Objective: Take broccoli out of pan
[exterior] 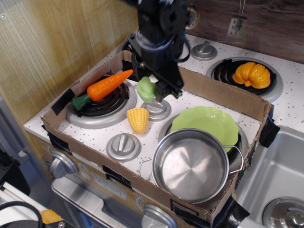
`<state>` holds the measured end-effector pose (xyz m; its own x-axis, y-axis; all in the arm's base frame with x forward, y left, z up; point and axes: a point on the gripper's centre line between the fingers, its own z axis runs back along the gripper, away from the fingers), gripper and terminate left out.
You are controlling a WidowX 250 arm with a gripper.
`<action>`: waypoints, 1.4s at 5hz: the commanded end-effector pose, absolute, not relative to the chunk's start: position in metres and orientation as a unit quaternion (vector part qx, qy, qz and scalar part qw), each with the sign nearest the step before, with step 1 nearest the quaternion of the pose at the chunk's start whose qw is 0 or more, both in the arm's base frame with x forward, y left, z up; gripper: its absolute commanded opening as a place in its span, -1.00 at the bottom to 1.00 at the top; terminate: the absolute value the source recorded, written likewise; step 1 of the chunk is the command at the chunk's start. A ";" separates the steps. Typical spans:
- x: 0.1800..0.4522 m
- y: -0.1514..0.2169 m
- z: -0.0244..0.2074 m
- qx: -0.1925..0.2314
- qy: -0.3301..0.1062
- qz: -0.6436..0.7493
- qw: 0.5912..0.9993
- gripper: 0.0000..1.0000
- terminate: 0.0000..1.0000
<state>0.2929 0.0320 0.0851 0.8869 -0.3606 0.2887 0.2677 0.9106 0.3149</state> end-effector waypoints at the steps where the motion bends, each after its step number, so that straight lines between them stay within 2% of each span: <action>1: 0.358 0.046 0.090 0.146 -0.227 -0.241 0.932 -1.00 -1.00; 2: 0.377 0.052 0.086 0.143 -0.235 -0.259 0.926 -1.00 -1.00; 3: 0.388 0.055 0.076 0.148 -0.262 -0.264 0.916 -1.00 -1.00; 4: 0.392 0.052 0.067 0.122 -0.260 -0.263 0.921 -1.00 -1.00; 5: 0.388 0.050 0.065 0.119 -0.260 -0.250 0.925 -1.00 -1.00; 6: 0.386 0.050 0.066 0.113 -0.261 -0.249 0.926 1.00 -1.00; 7: 0.383 0.049 0.077 0.126 -0.250 -0.251 0.926 1.00 -1.00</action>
<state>0.3673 0.0656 0.0455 0.7765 -0.5202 0.3556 0.4215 0.8483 0.3206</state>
